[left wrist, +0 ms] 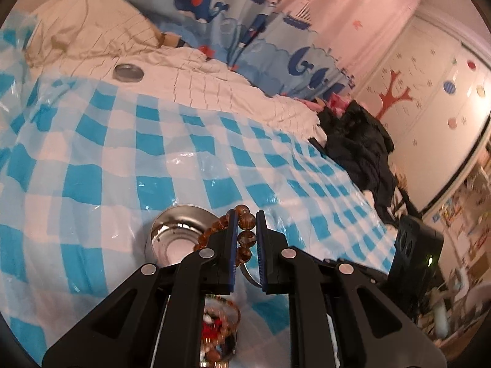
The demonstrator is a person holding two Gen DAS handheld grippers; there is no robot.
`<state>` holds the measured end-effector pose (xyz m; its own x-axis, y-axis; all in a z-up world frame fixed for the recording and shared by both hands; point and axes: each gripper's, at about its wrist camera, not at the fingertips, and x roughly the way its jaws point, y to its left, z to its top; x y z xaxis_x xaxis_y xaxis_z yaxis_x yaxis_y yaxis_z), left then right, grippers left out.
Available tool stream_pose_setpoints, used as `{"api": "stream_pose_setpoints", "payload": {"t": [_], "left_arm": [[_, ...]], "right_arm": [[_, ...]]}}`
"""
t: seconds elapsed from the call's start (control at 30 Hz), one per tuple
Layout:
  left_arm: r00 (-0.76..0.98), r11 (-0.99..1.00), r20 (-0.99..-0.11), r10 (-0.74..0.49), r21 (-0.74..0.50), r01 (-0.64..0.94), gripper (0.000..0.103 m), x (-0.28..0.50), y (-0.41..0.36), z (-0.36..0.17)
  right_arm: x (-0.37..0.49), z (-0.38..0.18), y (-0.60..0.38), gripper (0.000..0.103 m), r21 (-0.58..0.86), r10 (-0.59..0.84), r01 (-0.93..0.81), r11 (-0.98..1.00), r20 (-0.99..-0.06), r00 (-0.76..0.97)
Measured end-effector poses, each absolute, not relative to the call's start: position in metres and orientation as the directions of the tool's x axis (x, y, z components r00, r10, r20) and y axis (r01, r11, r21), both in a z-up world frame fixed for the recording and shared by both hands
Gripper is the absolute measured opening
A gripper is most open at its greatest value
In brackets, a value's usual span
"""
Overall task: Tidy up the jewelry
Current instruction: 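Carry both bracelets over the silver tin and open both grippers to drop them, then reach the right gripper into the remaining pile and grasp the green-red braided bracelet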
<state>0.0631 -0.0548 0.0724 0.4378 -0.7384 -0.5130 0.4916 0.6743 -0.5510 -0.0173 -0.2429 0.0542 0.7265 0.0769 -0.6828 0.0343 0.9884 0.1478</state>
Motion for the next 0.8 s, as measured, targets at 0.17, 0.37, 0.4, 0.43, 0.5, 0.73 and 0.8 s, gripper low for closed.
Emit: {"api": "stream_pose_setpoints", "payload": {"t": [0.17,0.37,0.4,0.43,0.5,0.73,0.8], "left_arm": [[0.443,0.724,-0.573,-0.689,-0.544,0.423,0.01,0.085,-0.065,0.051],[0.514,0.84,-0.664,-0.543,-0.42,0.344,0.016,0.084,-0.043,0.049],[0.531,0.849,-0.663,-0.528,-0.405,0.339,0.019,0.081,-0.035,0.053],[0.536,0.851,-0.661,-0.525,-0.402,0.338,0.023,0.079,-0.031,0.054],[0.545,0.861,-0.666,-0.509,-0.385,0.334,0.027,0.073,-0.019,0.055],[0.52,0.883,-0.715,-0.467,-0.342,0.322,0.045,0.046,-0.001,0.04],[0.504,0.878,-0.724,-0.471,-0.33,0.346,0.048,0.039,-0.004,0.037]], "right_arm": [[-0.009,0.053,-0.247,0.006,0.157,0.074,0.045,0.987,-0.68,0.73],[0.009,0.051,-0.232,0.006,0.147,0.089,0.015,0.989,-0.674,0.734],[0.013,0.051,-0.228,0.006,0.144,0.092,0.007,0.99,-0.67,0.737],[0.016,0.051,-0.223,0.006,0.141,0.097,-0.002,0.99,-0.668,0.738],[0.024,0.049,-0.216,0.007,0.133,0.103,-0.018,0.991,-0.671,0.734],[0.024,0.045,-0.213,0.028,0.111,0.09,-0.019,0.994,-0.687,0.721],[0.015,0.051,-0.218,0.028,0.11,0.085,-0.013,0.994,-0.681,0.727]]}}
